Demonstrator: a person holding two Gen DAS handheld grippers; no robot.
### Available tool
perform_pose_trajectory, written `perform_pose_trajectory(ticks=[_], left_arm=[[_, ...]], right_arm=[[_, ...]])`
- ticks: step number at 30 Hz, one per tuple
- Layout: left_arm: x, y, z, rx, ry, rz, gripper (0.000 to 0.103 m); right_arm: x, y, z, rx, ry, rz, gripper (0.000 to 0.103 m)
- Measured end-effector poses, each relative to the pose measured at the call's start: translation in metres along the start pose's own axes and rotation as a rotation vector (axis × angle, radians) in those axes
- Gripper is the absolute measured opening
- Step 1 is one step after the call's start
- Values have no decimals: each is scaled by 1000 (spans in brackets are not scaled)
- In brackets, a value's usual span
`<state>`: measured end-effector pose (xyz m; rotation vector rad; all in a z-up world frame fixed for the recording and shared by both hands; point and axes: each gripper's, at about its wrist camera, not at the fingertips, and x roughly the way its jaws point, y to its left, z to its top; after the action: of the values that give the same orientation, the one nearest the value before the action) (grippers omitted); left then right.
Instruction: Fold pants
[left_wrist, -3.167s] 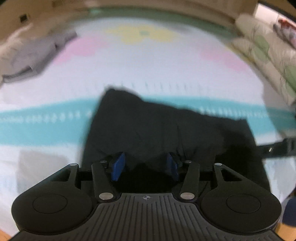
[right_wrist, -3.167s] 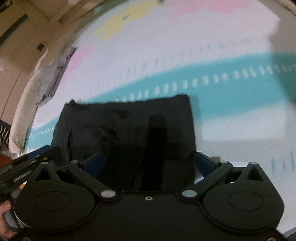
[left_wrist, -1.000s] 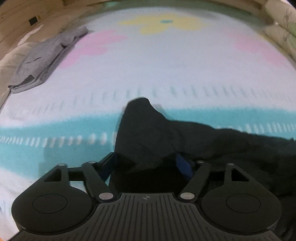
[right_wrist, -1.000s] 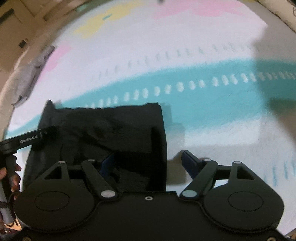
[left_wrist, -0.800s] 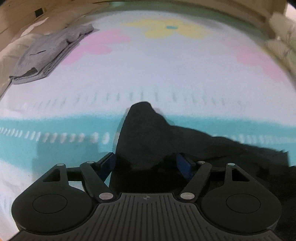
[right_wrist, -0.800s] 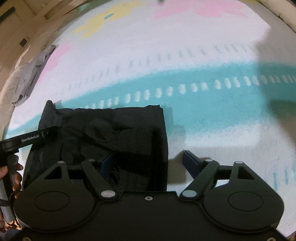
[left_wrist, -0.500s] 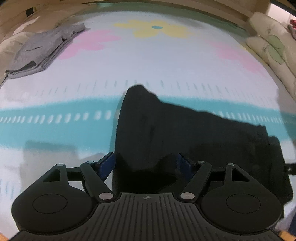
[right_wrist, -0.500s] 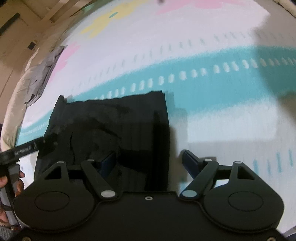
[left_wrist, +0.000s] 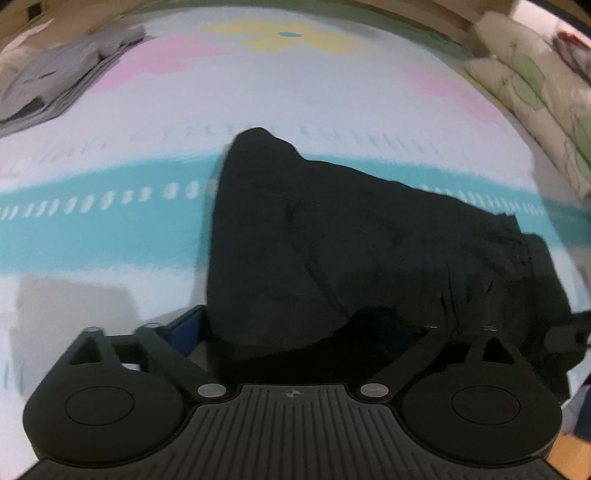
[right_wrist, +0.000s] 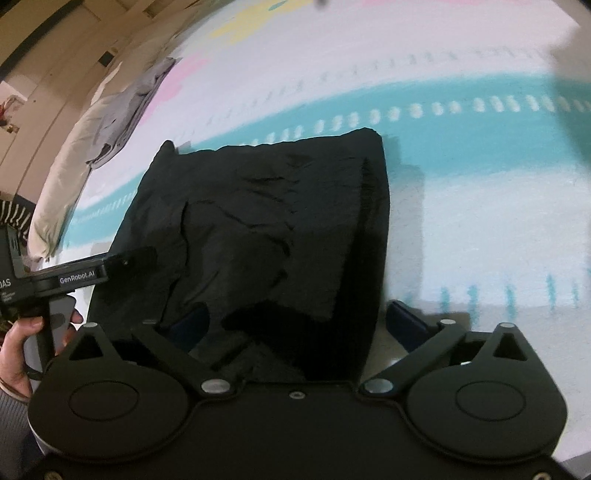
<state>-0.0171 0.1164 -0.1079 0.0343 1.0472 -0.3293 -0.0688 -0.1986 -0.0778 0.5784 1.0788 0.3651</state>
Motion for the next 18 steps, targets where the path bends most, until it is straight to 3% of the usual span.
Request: perform_pose_trajectory(ticks=[4, 9, 18], left_arm=[[0, -11, -2, 35, -3, 34, 102], [-2, -5, 0, 11, -1, 4, 102], [-3, 3, 0, -2, 5, -27, 102]], right_arm=[[0, -6, 3, 70, -19, 17, 103], [-1, -15, 5, 197, -38, 34, 103], [2, -12, 2, 160, -54, 48, 103]])
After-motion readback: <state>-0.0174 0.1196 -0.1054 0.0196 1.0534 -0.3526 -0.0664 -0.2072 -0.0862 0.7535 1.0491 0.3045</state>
